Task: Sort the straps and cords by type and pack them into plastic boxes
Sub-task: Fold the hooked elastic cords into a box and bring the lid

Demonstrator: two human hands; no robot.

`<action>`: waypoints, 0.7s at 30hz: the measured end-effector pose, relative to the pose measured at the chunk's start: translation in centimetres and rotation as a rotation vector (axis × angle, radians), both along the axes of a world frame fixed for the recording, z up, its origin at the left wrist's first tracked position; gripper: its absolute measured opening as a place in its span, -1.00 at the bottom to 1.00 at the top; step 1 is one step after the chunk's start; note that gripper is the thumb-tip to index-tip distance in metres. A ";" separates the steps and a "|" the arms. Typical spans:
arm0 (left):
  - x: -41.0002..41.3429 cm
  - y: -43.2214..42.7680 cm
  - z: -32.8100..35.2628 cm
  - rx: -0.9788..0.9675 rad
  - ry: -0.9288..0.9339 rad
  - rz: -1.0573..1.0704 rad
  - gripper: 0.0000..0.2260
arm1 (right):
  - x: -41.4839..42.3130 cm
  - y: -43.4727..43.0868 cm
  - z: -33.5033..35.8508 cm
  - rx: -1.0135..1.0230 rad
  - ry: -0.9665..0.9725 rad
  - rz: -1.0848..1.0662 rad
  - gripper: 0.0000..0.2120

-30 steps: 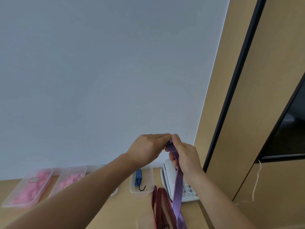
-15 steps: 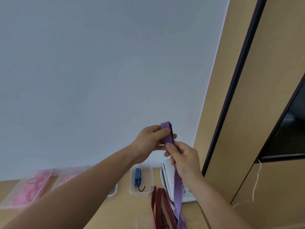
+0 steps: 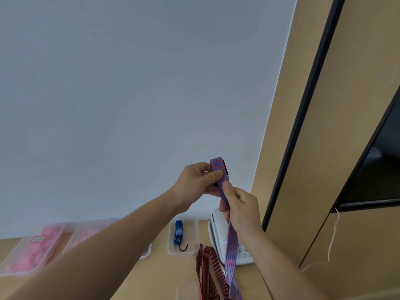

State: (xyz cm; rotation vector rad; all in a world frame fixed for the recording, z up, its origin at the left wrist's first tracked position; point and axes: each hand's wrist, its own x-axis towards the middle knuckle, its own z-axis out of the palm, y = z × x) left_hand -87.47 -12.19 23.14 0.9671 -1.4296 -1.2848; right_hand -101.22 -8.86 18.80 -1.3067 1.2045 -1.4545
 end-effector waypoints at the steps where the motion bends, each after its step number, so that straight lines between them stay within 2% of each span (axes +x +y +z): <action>1: 0.1 -0.1 -0.1 -0.036 -0.039 0.019 -0.89 | -0.1 -0.1 0.0 0.025 -0.001 0.004 -0.55; 5: 0.9 -0.6 -0.4 -0.265 -0.329 0.154 -0.85 | -0.4 0.0 0.2 0.115 -0.021 0.073 -0.56; 10: 1.5 0.0 -2.1 -0.730 -0.794 0.292 -0.83 | -0.2 -0.1 1.1 0.150 -0.099 0.093 -0.45; 12: 1.4 0.3 -2.5 -0.946 -0.865 0.302 -0.79 | -0.3 -0.2 1.2 0.140 -0.100 0.093 -0.43; 15: 1.5 0.1 -2.8 -1.105 -0.808 0.257 -0.71 | -0.4 -0.3 1.1 0.147 -0.122 0.108 -0.44; 17: 1.8 -0.4 -3.2 -1.138 -0.817 0.236 -0.65 | -0.4 -0.3 1.0 0.130 -0.142 0.125 -0.50; 19: 1.9 -0.7 -3.5 -1.057 -0.755 0.232 -0.61 | -0.6 -0.3 0.9 0.099 -0.155 0.130 -0.56; 20: 1.7 -0.7 -3.5 -0.925 -0.657 0.226 -0.61 | -0.7 -0.4 1.0 0.077 -0.156 0.123 -0.58; 21: 1.5 -0.5 -3.2 -0.701 -0.509 0.198 -0.61 | -0.8 -0.4 1.0 0.050 -0.145 0.112 -0.59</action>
